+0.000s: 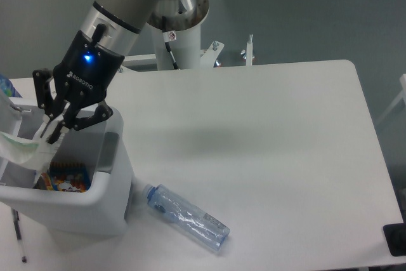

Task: Place the trash in the trash can
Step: 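Carry the paper over the white bin and open the gripper, then move the open gripper back down to the clear plastic bottle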

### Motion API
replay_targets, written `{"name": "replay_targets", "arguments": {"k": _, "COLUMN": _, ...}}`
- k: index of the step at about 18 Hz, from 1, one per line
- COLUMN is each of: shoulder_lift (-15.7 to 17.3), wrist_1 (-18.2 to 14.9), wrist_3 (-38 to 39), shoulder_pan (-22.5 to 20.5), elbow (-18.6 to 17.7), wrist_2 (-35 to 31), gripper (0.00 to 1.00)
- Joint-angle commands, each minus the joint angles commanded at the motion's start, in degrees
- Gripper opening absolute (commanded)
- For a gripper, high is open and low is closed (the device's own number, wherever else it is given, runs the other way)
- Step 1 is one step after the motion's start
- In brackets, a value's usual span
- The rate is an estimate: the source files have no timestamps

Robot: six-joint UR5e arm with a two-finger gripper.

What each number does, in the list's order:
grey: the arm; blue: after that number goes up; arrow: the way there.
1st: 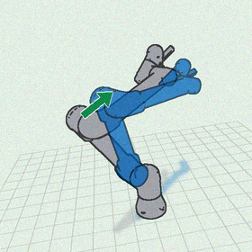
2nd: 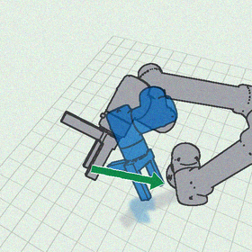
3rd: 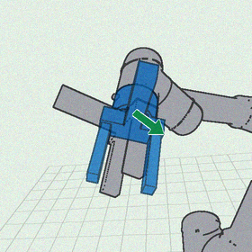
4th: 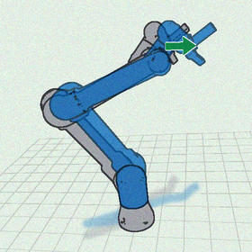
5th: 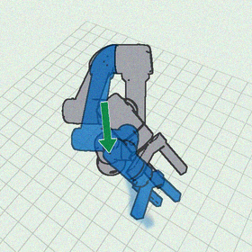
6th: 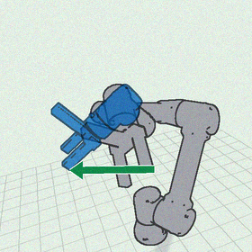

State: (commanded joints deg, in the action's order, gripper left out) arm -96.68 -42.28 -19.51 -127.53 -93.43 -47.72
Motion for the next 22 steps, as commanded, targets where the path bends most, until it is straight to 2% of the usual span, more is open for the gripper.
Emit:
{"name": "replay_targets", "arguments": {"k": 1, "shoulder_lift": 0.0, "wrist_1": 0.0, "wrist_3": 0.1, "shoulder_pan": -0.3, "elbow": 0.3, "wrist_2": -0.1, "gripper": 1.00}}
{"name": "replay_targets", "arguments": {"k": 7, "shoulder_lift": 0.0, "wrist_1": 0.0, "wrist_3": 0.3, "shoulder_pan": -4.7, "elbow": 3.2, "wrist_2": 0.0, "gripper": 1.00}}
{"name": "replay_targets", "arguments": {"k": 10, "shoulder_lift": -1.6, "wrist_1": -0.1, "wrist_3": 0.9, "shoulder_pan": -6.3, "elbow": 5.4, "wrist_2": -0.4, "gripper": 1.00}}
{"name": "replay_targets", "arguments": {"k": 14, "shoulder_lift": -4.9, "wrist_1": -0.1, "wrist_3": 5.4, "shoulder_pan": -8.6, "elbow": 7.0, "wrist_2": -2.4, "gripper": 1.00}}
{"name": "replay_targets", "arguments": {"k": 22, "shoulder_lift": -15.5, "wrist_1": -0.5, "wrist_3": 24.4, "shoulder_pan": -13.6, "elbow": 8.1, "wrist_2": -17.8, "gripper": 1.00}}
